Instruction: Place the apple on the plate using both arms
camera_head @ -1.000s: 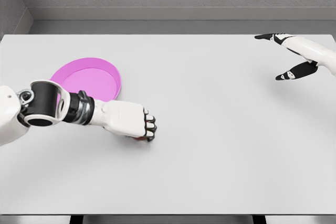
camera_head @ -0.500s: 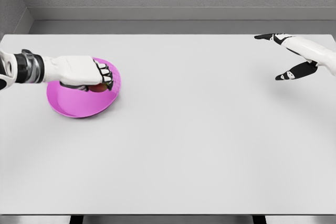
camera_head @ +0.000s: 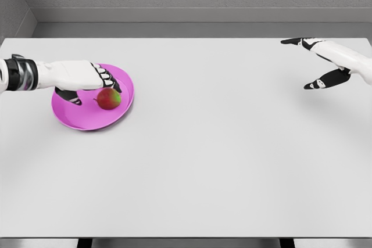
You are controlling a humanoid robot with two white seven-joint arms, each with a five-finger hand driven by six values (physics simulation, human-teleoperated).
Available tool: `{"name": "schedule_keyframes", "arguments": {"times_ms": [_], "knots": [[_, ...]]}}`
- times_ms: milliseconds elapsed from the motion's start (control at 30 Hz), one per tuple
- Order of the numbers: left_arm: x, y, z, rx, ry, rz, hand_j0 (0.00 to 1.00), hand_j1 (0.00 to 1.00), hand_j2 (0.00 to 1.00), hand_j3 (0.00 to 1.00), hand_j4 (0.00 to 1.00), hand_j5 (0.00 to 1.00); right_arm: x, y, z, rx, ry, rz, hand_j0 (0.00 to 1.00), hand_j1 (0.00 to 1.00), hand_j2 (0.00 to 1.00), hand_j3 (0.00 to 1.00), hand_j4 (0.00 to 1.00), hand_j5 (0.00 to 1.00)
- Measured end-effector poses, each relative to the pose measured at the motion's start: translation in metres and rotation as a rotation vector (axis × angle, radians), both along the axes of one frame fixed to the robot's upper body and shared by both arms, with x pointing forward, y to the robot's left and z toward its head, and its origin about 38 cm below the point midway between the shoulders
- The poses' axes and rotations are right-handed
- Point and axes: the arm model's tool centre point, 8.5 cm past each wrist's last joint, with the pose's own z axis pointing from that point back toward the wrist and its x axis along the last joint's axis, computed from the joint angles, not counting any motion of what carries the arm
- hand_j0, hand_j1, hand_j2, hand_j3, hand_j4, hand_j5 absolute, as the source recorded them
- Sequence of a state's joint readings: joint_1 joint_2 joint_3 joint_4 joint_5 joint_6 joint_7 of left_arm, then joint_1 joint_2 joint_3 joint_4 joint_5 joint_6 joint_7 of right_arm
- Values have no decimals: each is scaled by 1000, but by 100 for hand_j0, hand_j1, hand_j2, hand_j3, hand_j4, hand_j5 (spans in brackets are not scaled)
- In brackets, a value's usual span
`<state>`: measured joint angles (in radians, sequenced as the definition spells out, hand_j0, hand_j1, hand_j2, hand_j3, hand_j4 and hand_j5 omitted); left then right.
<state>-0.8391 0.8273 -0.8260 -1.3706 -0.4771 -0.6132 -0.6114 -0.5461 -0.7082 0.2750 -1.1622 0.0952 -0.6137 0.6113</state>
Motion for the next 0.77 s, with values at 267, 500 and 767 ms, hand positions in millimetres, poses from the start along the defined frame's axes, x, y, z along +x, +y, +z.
{"name": "schedule_keyframes", "arguments": {"times_ms": [267,500,767], "knots": [[-3,-15,13,-132,33,-29,100,100,100,100,100,100,0,1,-2,-1,5,2,100,100,100,100,100,100],[-40,-112,40,-440,112,-301,100,100,100,100,100,100,-2,-1,-6,-4,14,-1,100,100,100,100,100,100],[-52,-135,42,-476,134,-369,100,100,100,100,100,100,-3,-2,-5,-5,13,-2,100,100,100,100,100,100]]}}
